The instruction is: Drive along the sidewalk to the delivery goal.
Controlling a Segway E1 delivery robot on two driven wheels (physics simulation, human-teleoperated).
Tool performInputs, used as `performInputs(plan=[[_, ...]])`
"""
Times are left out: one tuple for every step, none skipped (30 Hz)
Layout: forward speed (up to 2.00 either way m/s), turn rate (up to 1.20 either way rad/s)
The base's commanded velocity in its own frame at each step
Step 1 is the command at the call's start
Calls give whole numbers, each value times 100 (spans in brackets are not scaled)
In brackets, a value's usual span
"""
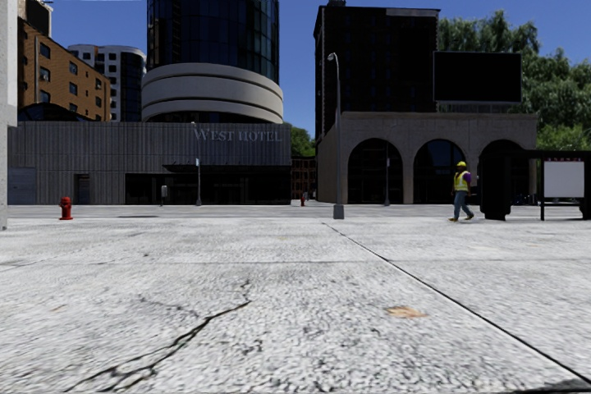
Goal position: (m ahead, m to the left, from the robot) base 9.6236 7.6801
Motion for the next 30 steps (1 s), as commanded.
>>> performInputs(plan=[[200, 35], [200, 40], [200, 40], [200, 45], [200, 46], [200, 46], [200, 46], [200, 46], [200, 46], [200, 46], [200, 46], [200, 46], [200, 46], [200, 46], [200, 46], [200, 46], [200, 46], [200, 46], [200, 46], [200, 46], [200, 46], [200, 46], [200, 46], [199, 46], [198, 46], [197, 46], [197, 46], [197, 46], [197, 45], [196, 44]])
